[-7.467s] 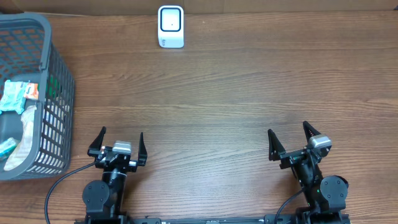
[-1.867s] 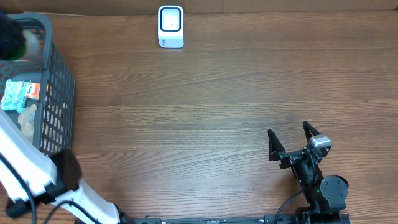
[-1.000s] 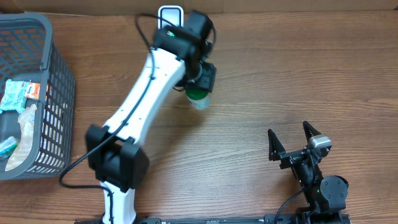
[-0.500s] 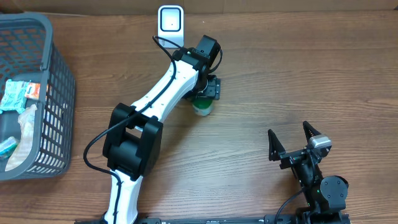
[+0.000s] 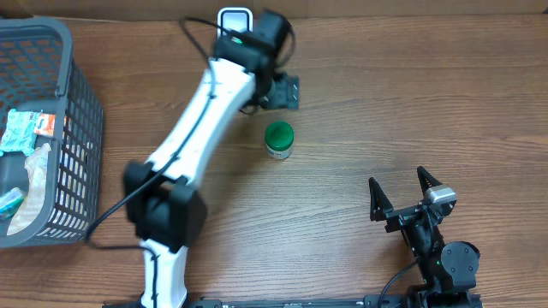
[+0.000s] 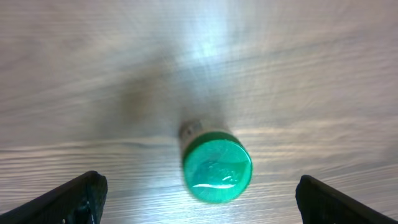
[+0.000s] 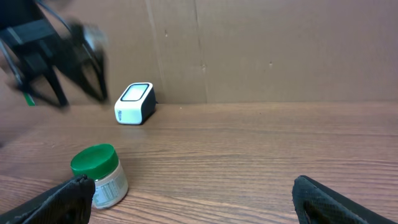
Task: Scan the item barcode
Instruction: 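Return the left gripper into the basket above the beige pouch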
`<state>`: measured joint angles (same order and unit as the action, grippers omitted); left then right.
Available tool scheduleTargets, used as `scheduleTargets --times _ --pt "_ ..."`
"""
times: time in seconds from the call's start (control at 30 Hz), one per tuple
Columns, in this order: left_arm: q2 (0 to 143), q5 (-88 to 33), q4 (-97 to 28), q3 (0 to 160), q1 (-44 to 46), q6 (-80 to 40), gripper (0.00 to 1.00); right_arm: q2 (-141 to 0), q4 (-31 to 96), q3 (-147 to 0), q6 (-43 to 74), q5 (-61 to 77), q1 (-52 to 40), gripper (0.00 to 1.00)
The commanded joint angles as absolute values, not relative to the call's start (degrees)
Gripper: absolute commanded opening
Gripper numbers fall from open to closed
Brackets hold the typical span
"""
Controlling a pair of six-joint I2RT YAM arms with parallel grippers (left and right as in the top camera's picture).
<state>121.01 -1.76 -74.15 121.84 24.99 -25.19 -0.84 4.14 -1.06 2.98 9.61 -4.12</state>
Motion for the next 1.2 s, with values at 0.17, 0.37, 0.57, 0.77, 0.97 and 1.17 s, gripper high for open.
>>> scheduleTargets --times 0.17,0.37,0.57,0.77,0.97,1.17 --pt "98.6 4.0 -82.3 129.1 6.1 -25.8 1.0 -0.2 4.0 -0.4 2.9 9.1 -4.1 1.0" --pt "92.7 6.8 -87.7 129.1 -12.1 -23.4 1.0 -0.2 4.0 -0.4 2.9 9.1 -4.1 1.0" --pt "93.8 4.6 -87.4 124.9 -30.5 -20.1 1.0 -0.2 4.0 -0.4 2.9 9.1 -4.1 1.0" --pt "94.5 -1.3 -75.9 109.4 -43.7 -20.1 1.0 -0.2 4.0 -0.4 2.9 9.1 -4.1 1.0" --pt "94.5 -8.2 -59.8 92.3 -50.2 -18.0 1.0 -0.2 4.0 -0.4 2.9 9.1 -4.1 1.0" --pt "95.2 -8.2 -41.9 79.1 -51.2 -6.5 1.0 -0.2 4.0 -0.4 2.9 9.1 -4.1 1.0"
